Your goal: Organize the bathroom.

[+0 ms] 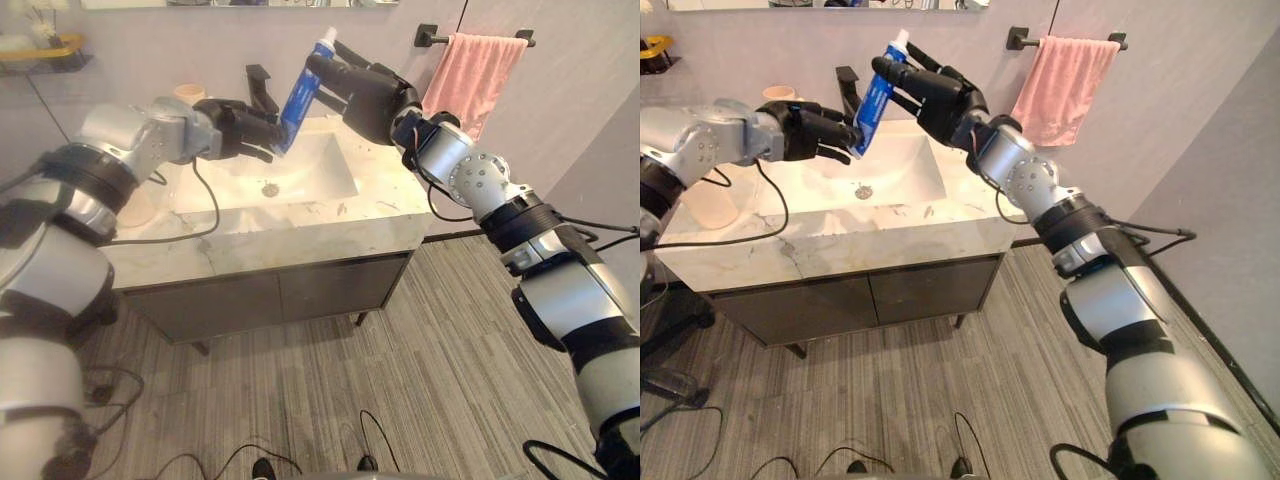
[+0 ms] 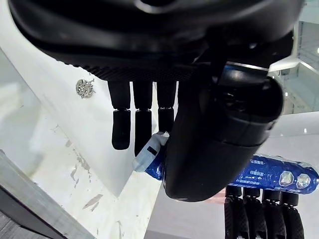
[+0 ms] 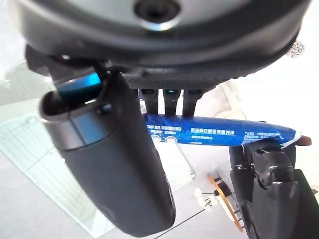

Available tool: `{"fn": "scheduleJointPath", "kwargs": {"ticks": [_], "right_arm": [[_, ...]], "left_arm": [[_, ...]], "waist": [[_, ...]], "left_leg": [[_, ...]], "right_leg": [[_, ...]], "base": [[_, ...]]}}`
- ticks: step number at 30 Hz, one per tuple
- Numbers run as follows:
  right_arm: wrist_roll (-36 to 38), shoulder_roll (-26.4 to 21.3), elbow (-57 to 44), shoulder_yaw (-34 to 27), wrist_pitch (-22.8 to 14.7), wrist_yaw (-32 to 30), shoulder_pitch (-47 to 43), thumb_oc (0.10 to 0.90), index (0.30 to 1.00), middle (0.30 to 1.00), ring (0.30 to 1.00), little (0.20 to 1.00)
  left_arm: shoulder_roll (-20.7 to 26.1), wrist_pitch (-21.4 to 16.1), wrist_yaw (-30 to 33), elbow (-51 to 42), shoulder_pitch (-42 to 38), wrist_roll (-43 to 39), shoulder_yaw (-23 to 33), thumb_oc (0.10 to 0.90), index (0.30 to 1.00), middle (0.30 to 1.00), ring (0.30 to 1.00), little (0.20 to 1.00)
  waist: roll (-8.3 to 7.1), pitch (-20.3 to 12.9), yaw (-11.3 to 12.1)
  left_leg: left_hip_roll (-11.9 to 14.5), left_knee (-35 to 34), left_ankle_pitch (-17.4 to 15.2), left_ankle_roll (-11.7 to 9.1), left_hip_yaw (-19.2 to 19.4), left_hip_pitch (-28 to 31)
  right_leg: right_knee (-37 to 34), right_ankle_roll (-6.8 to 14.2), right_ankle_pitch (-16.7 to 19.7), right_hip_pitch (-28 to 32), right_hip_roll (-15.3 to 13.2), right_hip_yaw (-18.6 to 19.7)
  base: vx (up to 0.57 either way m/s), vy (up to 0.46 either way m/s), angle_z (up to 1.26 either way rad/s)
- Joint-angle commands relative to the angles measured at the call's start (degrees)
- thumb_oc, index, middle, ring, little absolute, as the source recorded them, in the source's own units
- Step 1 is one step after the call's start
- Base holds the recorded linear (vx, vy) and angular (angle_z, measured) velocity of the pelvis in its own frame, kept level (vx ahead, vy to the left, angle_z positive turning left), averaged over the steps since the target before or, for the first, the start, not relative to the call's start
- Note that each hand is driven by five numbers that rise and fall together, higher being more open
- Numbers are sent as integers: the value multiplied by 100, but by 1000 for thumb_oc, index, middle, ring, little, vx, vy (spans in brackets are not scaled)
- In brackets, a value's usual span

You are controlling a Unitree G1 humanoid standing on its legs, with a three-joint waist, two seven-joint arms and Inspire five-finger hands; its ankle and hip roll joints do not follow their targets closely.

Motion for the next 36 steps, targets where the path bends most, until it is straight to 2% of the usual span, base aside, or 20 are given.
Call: {"fn": "scheduleJointPath", "kwargs": {"ticks": [1,7,8,9,10,11,12,14,15,27,28,29,30,34,36], "right_arm": [[-66,35,698,146,-762,121,-957,800,900,900,900,900],[-87,65,711,182,-775,181,-940,800,900,900,900,900],[-86,64,701,192,-767,189,-944,706,759,759,759,759],[-84,62,684,197,-766,186,-941,681,721,721,721,721],[-110,67,655,203,-761,193,-929,569,554,554,554,554],[-110,66,653,205,-758,193,-931,557,535,535,535,535],[-117,64,659,206,-751,201,-937,524,486,486,486,486],[-147,54,658,205,-742,221,-930,428,342,342,342,342],[-153,50,656,206,-736,226,-930,400,300,300,300,300],[-55,-32,649,233,-741,175,-919,400,300,300,300,300],[-47,-51,659,230,-745,182,-907,400,300,300,300,300],[-46,-51,660,229,-745,182,-907,400,300,300,300,300],[-42,-64,663,230,-742,179,-909,400,300,300,300,300],[30,-132,733,266,-757,152,-953,400,300,300,300,300],[70,-205,775,304,-752,126,-989,400,300,300,300,300]], "left_arm": [[-133,-461,-18,322,-925,-391,-138,400,300,300,300,300],[-104,-495,-13,319,-913,-401,-152,400,300,300,300,300],[-95,-501,6,316,-925,-418,-156,400,300,300,300,300],[-91,-507,12,312,-929,-419,-155,400,300,300,300,300],[-97,-521,21,319,-935,-424,-158,400,300,300,300,300],[-99,-519,26,318,-938,-426,-160,400,300,300,300,300],[-98,-520,36,315,-949,-434,-161,400,300,300,300,300],[-94,-529,18,327,-945,-425,-155,400,300,300,300,300],[-92,-527,19,325,-946,-428,-154,400,300,300,300,300],[-38,-614,6,298,-935,-490,-180,400,300,300,300,300],[-30,-610,30,300,-944,-459,-192,584,575,575,575,575],[-30,-610,31,300,-945,-458,-192,584,575,575,575,575],[-20,-603,66,305,-952,-412,-198,800,900,900,900,900],[38,-784,110,416,-1022,-28,-262,800,900,900,900,900],[131,-1130,308,563,-1130,413,-334,800,900,900,900,900]], "waist": [[296,-1329,194],[301,-1330,204],[303,-1329,203],[303,-1328,202],[304,-1326,200],[303,-1326,200],[303,-1324,200],[302,-1324,201],[303,-1326,202],[296,-1324,197],[299,-1327,196],[299,-1326,196],[301,-1326,197],[295,-1337,193],[291,-1339,194]], "left_leg": [[-372,-19,-415,195,-778,102],[-375,-19,-415,199,-787,104],[-376,-19,-413,198,-789,102],[-375,-19,-414,197,-791,100],[-376,-19,-415,196,-794,97],[-375,-19,-415,197,-794,97],[-376,-19,-418,198,-797,98],[-377,-19,-417,197,-799,103],[-378,-19,-415,196,-800,103],[-377,-19,-418,191,-804,104],[-378,-19,-417,190,-801,101],[-377,-19,-417,190,-801,101],[-378,-19,-416,189,-799,100],[-374,-19,-413,184,-797,104],[-375,-19,-413,182,-793,107]], "right_leg": [[-45,405,-184,124,192,321],[-45,399,-188,128,194,323],[-45,399,-187,125,193,323],[-45,399,-188,124,194,326],[-45,399,-191,123,193,328],[-45,399,-191,122,193,327],[-45,399,-191,121,193,326],[-45,401,-191,128,193,325],[-45,402,-193,130,194,326],[-45,405,-193,125,204,336],[-45,405,-193,122,206,336],[-45,405,-193,122,206,337],[-45,404,-193,121,206,337],[-45,413,-186,119,200,329],[-45,412,-184,120,201,321]], "base": [[0,0,0],[0,0,0],[0,0,0],[0,0,0],[0,0,0],[0,0,0],[0,0,0],[0,0,0],[0,0,0],[0,0,0],[0,0,0],[0,0,0],[0,0,0],[0,0,0],[0,0,0]]}}
